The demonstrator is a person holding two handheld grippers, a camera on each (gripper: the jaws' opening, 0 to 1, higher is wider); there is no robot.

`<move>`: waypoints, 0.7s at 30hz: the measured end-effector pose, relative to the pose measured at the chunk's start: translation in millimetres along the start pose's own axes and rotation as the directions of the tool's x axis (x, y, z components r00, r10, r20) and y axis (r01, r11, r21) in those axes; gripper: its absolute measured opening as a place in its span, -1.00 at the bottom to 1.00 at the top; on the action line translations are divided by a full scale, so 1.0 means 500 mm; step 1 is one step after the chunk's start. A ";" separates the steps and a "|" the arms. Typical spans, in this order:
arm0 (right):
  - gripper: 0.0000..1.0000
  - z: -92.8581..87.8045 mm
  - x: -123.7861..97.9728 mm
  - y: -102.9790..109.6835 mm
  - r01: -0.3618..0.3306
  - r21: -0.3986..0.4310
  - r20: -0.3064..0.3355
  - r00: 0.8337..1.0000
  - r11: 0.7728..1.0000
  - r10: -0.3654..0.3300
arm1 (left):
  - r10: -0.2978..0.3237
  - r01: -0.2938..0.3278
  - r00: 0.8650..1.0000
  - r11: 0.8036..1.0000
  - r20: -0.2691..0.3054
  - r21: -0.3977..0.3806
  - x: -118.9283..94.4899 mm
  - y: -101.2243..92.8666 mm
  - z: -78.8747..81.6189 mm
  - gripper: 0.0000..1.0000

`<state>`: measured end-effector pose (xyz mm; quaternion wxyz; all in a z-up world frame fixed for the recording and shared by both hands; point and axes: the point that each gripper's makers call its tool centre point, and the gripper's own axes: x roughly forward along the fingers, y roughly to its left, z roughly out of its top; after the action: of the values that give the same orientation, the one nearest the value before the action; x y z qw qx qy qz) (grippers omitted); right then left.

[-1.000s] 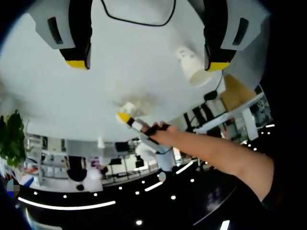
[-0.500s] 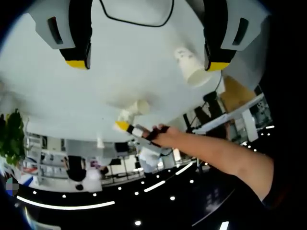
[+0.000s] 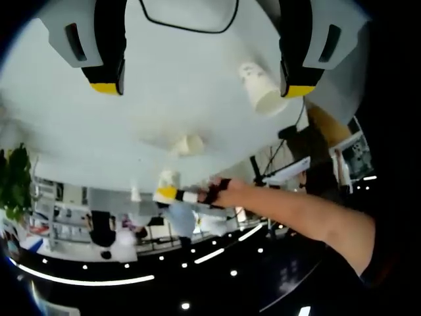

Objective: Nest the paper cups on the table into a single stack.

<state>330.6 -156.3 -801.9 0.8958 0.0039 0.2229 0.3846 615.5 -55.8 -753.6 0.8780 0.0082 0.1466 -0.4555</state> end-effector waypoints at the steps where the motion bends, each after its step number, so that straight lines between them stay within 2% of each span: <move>1: 0.93 0.001 0.001 0.000 -0.001 -0.001 0.000 1.000 1.000 0.001 | -0.001 0.001 1.000 1.000 0.006 0.000 -0.001 0.001 0.003 -0.15; 6: 0.94 0.000 0.001 -0.002 0.001 -0.004 0.002 1.000 1.000 0.000 | -0.014 0.012 0.998 1.000 0.058 0.028 -0.014 0.000 0.020 -0.15; 18: 1.00 0.001 -0.003 -0.017 0.035 -0.028 0.020 0.999 0.999 -0.035 | -0.031 0.028 0.995 0.999 0.094 0.037 -0.024 -0.016 0.035 -0.13; 21: 1.00 0.009 -0.005 -0.022 0.053 -0.063 0.048 0.998 0.997 -0.050 | -0.035 0.030 0.994 0.998 0.101 0.046 -0.027 -0.022 0.040 -0.13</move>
<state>338.4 -165.1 -799.0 0.9098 -0.0219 0.1897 0.3684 604.5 -54.6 -729.5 0.8764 0.0022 0.0916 -0.4728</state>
